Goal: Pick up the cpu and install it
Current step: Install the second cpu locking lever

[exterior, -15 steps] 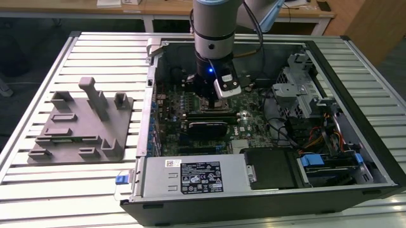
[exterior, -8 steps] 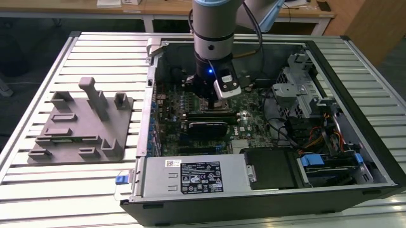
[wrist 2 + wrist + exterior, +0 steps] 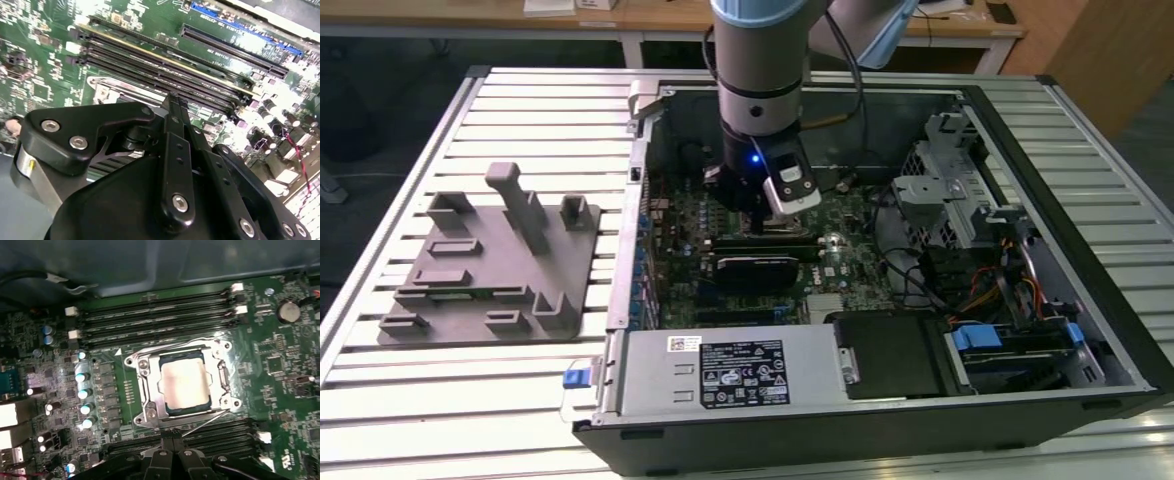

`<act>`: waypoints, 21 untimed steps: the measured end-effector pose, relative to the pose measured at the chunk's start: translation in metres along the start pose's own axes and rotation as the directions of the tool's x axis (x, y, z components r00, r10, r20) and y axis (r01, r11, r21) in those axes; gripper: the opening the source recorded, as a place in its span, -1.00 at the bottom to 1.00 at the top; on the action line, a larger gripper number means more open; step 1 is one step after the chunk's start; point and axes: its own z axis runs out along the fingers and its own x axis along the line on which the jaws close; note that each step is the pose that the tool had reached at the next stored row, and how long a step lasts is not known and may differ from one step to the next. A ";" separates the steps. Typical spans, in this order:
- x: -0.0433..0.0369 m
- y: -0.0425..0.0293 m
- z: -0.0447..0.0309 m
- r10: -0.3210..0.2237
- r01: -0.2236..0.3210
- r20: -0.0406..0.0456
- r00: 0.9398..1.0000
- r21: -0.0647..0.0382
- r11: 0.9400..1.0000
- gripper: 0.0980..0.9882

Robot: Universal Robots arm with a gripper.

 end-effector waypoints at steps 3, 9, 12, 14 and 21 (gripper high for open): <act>0.0021 -0.0027 0.0012 -0.010 0.010 -0.001 1.000 -0.006 1.000 -0.98; 0.0024 -0.0075 0.0022 -0.017 0.016 -0.007 1.000 -0.039 0.999 -0.98; 0.0020 -0.0103 0.0025 -0.017 0.016 -0.011 1.000 -0.061 0.998 -0.98; 0.0017 -0.0131 0.0027 -0.018 0.017 -0.012 1.000 -0.069 0.997 -0.98; 0.0021 -0.0218 0.0031 -0.023 0.021 -0.015 1.000 -0.086 0.996 -0.98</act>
